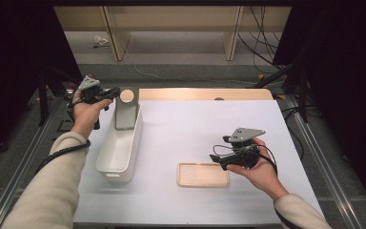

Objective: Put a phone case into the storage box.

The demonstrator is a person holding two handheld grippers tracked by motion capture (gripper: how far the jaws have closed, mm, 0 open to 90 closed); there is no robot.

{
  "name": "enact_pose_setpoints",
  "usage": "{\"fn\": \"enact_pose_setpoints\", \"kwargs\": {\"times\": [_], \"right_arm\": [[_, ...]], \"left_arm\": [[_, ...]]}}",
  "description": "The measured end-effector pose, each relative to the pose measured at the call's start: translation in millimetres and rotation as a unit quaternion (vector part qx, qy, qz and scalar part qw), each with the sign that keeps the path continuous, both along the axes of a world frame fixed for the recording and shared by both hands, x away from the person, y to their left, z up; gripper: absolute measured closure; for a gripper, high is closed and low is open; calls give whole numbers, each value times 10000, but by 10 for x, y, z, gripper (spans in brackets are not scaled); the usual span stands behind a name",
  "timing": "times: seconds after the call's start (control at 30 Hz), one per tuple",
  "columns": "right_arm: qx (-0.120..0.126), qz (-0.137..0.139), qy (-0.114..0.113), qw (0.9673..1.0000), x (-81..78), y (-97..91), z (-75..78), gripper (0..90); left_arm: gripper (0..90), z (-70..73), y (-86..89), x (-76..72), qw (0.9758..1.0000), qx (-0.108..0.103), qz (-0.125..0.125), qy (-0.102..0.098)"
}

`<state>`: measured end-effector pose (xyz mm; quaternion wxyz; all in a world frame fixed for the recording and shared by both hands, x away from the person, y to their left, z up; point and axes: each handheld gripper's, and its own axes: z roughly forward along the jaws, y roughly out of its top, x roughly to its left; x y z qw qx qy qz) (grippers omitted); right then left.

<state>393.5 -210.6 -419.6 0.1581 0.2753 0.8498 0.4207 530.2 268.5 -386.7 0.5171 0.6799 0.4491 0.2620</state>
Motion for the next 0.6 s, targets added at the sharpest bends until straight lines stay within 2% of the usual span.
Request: {"fn": "enact_pose_setpoints", "kwargs": {"times": [0.6], "right_arm": [[2,3,14,10000,1,1,-4,165]], "left_arm": [[815,-64,10,27,9999,23,7,100]]}}
